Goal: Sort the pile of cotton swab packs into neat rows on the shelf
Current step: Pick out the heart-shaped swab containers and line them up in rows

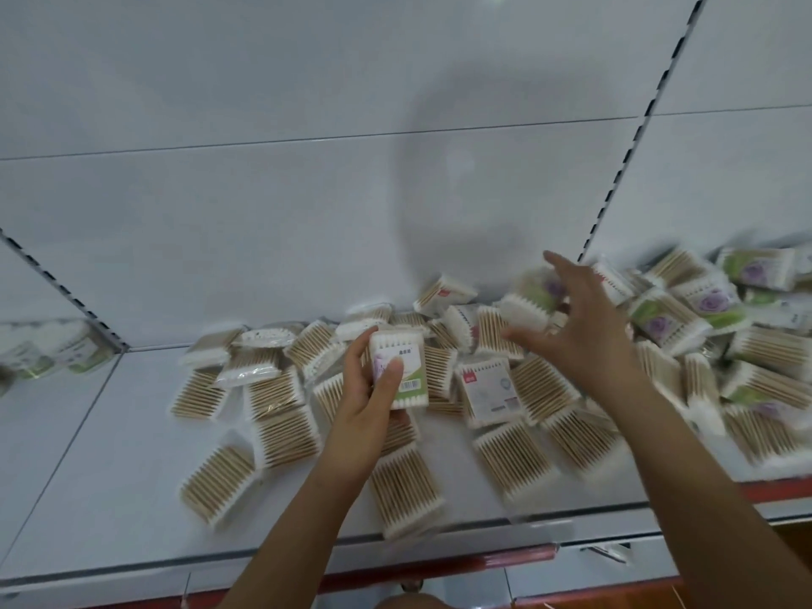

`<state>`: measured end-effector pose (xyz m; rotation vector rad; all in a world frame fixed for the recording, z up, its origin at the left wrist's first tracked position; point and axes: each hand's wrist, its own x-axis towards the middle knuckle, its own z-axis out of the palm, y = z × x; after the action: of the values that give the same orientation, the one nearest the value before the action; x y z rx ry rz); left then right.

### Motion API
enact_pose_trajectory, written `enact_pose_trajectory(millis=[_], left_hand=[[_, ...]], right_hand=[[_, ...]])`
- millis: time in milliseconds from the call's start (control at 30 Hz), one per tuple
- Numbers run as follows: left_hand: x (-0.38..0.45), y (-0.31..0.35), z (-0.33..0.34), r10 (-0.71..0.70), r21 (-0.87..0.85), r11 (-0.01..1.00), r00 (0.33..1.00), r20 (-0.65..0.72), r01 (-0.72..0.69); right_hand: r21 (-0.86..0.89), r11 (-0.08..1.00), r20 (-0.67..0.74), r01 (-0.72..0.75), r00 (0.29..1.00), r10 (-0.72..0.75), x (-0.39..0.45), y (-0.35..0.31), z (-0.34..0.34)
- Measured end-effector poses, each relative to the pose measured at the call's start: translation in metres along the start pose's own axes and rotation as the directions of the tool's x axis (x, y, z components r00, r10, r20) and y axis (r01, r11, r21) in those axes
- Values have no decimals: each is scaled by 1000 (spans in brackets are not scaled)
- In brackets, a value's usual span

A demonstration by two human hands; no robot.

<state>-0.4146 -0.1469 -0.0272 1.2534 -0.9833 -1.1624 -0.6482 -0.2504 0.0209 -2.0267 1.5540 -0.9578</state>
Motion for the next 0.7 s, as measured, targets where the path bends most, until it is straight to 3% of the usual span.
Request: enact_pose_trajectory(millis=[167,300,400,567,700], left_hand=[[-11,5,-28,42,-24,999,994,-103,-45],[-28,8,-79,50,-23,998,956,-288,-59],[-46,7,-129,69,-11,997,899,-433,-82],[-84,5,-226,77,41,997,789,-610,-66],[-101,5,-299,61,57,998,711,-701,-30]], right_hand=[[166,976,140,141,976,-165,-9,-45,61],[235,954,248,183,938,-241,-14,-91,122],[196,954,446,225,847,-291,-21,-134,170],[198,928,599,315,711,-369,-41,-212,252],[58,856,670,514,616,-415,-53,-262,314]])
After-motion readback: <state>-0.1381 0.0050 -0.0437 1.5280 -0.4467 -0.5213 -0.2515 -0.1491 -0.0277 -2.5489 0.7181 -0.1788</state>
